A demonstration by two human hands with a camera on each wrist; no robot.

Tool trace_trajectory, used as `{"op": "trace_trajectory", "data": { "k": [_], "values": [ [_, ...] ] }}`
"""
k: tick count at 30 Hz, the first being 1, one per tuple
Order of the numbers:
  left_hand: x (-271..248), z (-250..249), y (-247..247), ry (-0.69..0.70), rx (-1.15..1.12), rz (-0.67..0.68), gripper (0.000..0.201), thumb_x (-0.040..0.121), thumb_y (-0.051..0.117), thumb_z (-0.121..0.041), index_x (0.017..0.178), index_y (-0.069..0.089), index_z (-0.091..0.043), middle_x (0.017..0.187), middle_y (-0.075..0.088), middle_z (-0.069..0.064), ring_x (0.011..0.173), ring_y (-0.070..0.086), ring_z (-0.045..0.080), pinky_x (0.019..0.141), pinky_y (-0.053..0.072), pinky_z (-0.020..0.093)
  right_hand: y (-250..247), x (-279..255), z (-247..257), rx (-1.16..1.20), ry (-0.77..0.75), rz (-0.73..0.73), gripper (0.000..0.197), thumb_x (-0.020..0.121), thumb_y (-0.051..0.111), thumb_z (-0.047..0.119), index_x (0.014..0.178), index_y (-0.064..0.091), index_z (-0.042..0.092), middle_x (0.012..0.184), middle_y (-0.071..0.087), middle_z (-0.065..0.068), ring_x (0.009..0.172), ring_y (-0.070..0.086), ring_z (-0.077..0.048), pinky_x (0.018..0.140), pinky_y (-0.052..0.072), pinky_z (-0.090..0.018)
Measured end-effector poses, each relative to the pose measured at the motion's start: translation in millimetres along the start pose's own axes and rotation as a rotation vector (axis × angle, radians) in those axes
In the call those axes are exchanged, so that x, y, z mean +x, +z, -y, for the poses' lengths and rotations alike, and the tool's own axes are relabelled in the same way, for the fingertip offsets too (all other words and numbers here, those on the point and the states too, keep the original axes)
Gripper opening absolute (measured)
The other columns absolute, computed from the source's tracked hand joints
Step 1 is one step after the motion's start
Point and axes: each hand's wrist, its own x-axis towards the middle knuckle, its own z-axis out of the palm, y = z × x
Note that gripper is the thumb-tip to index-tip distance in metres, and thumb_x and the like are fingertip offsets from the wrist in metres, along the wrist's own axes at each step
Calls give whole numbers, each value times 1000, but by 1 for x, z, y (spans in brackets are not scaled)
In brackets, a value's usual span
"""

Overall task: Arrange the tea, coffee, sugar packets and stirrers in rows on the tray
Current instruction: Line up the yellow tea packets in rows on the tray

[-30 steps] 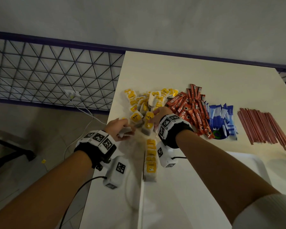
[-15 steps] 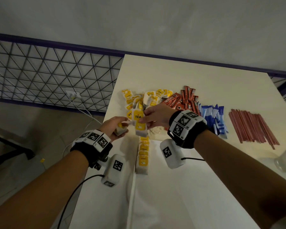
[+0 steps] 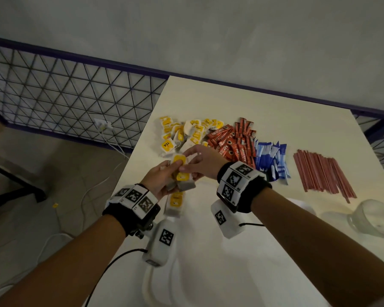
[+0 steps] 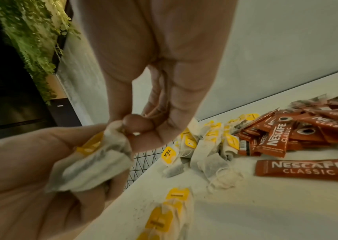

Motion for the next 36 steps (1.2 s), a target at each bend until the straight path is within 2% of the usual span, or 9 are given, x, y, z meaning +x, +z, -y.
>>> {"op": "trace_trajectory", "data": {
  "k": [5, 9, 13, 15, 18, 22, 30, 34, 36],
  "values": [
    [-12, 7, -11, 95, -75, -152, 22, 87, 61, -16, 72, 46, -17, 61, 62, 2, 46, 59, 9, 42, 46, 17, 0, -10, -5, -50, -63, -21, 36, 82, 68, 9, 114, 56, 2, 69, 58, -5, 58, 55, -12, 68, 54, -27],
    [-24, 13, -27, 97, -42, -209, 23, 85, 63, -12, 74, 43, -17, 78, 65, 7, 46, 63, 8, 41, 45, 16, -1, -15, -9, -85, -107, -38, 30, 81, 68, 6, 110, 63, -3, 68, 60, -2, 60, 57, -10, 72, 54, -21],
    [-33, 17, -40, 95, 68, -195, 17, 84, 64, -11, 83, 50, -21, 74, 68, 1, 49, 64, 7, 44, 46, 17, 2, -18, -10, -279, -141, -16, 18, 83, 66, 8, 99, 70, 0, 77, 65, -7, 77, 63, -18, 86, 54, -32],
    [-37, 17, -45, 115, 107, -187, 20, 84, 64, -10, 90, 54, -26, 67, 70, -5, 51, 63, 7, 48, 46, 20, 4, -22, -10, -306, -138, -31, 18, 84, 65, 11, 99, 70, 2, 74, 63, -2, 75, 60, -16, 81, 52, -30],
    [-44, 14, -53, 178, 199, -129, 37, 87, 59, -7, 99, 57, -41, 75, 68, -3, 53, 62, 8, 51, 46, 23, 11, -29, -7, -365, -158, -71, 21, 85, 64, 17, 102, 70, 5, 78, 59, 3, 76, 53, -11, 69, 44, -20],
    [-49, 7, -60, 172, 400, 5, 31, 94, 47, -5, 89, 65, -29, 79, 60, 0, 51, 57, 3, 51, 40, 20, 19, -34, -4, -288, -119, -71, 22, 87, 62, 15, 103, 67, 2, 96, 63, -10, 88, 52, -15, 83, 42, -29],
    [-51, -1, -61, 132, 524, 155, 11, 88, 61, -21, 78, 65, -20, 64, 57, 0, 50, 52, 7, 46, 37, 20, 40, -49, -4, -136, -32, -110, 16, 85, 64, 14, 97, 65, 4, 68, 57, 0, 74, 54, -20, 76, 49, -31],
    [-50, 4, -60, 222, 655, 219, 13, 84, 66, -19, 72, 60, -19, 61, 53, 0, 42, 47, -1, 39, 34, 14, 51, -53, -7, -50, 7, -180, 2, 84, 65, 10, 85, 63, 11, 51, 57, 9, 52, 51, -7, 57, 46, -18],
    [-48, 8, -61, 261, 692, 235, 15, 83, 67, -18, 71, 59, -19, 61, 52, 0, 40, 46, -3, 38, 33, 13, 56, -54, -11, -15, 30, -223, 3, 84, 65, 8, 82, 65, 11, 51, 57, 4, 44, 50, -3, 53, 45, -18]
  ]
}}
